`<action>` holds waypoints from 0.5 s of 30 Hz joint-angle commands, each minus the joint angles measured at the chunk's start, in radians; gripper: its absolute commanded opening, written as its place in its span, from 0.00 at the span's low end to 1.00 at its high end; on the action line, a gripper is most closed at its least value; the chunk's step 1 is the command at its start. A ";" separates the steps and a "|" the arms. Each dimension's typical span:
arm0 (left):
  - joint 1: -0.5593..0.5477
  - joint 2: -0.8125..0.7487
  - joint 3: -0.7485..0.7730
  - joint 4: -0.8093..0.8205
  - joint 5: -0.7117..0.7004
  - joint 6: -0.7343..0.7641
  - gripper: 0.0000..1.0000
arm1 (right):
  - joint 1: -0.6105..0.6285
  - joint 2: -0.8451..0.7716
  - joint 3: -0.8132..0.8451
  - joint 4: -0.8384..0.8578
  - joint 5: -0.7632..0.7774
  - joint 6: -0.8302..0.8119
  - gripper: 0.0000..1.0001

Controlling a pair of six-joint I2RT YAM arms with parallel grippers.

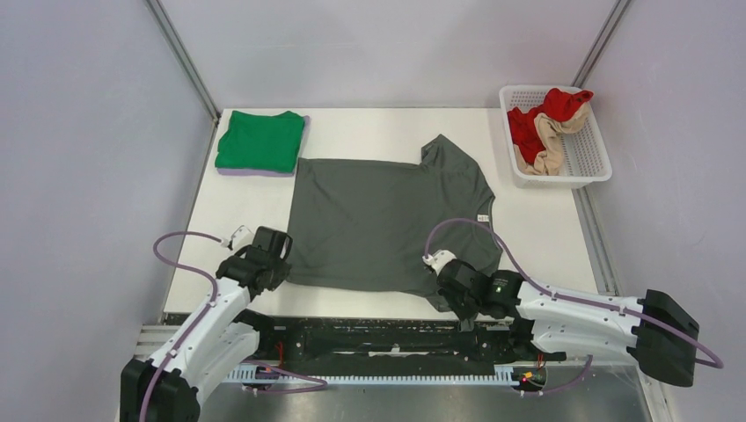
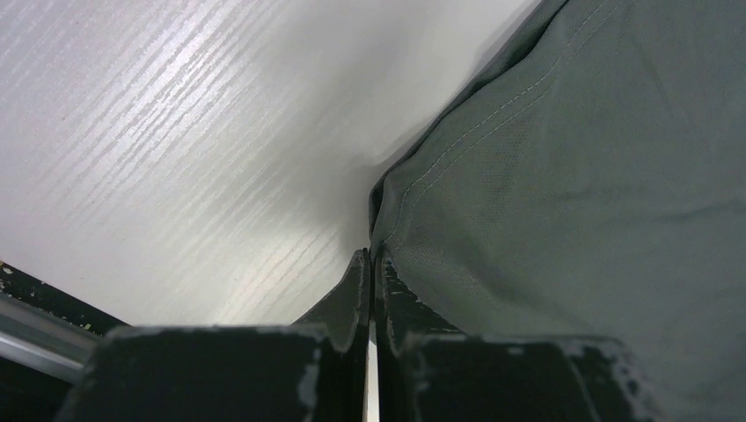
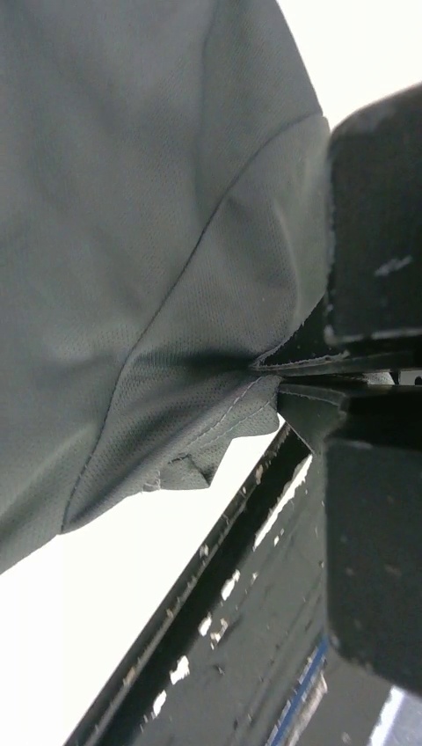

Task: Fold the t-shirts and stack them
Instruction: Grab the side of the flattened tshirt closest away from the robot with both arms, then fold the flattened tshirt in 1/3 of the way

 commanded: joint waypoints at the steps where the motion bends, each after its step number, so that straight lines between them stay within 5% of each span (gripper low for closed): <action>1: -0.001 0.013 0.046 0.000 0.021 0.005 0.02 | 0.004 0.030 0.072 -0.066 0.143 -0.020 0.00; 15: 0.001 0.210 0.220 0.132 -0.052 0.062 0.02 | -0.169 0.164 0.303 -0.020 0.249 -0.204 0.00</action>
